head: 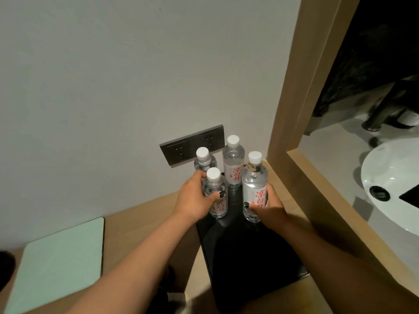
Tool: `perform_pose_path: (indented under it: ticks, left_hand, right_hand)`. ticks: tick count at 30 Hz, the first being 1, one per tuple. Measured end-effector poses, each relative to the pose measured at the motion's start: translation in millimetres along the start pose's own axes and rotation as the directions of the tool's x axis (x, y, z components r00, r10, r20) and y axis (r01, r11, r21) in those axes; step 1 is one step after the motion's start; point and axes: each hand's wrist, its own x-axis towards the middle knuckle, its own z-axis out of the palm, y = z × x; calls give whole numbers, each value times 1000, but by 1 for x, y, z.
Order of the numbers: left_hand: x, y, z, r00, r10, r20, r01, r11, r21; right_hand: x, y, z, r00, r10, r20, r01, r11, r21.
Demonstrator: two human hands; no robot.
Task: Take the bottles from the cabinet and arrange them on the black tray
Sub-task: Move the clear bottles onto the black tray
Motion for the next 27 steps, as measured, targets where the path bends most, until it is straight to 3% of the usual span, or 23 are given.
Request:
perform_pose_path:
  ticks: [10, 17, 27]
  left_hand:
    - [3, -12, 7, 999, 6, -48, -7, 1000, -9]
    - [8, -17, 9, 999, -22, -30, 21, 999, -30]
    - [9, -22, 10, 1000, -2, -15, 1, 999, -53]
  right_hand:
    - [30, -2, 10, 965, -260, 41, 263, 944, -201]
    - [26, 8, 13, 975, -222, 23, 222, 975, 9]
    - [26, 14, 18, 973, -229, -30, 230, 973, 21]
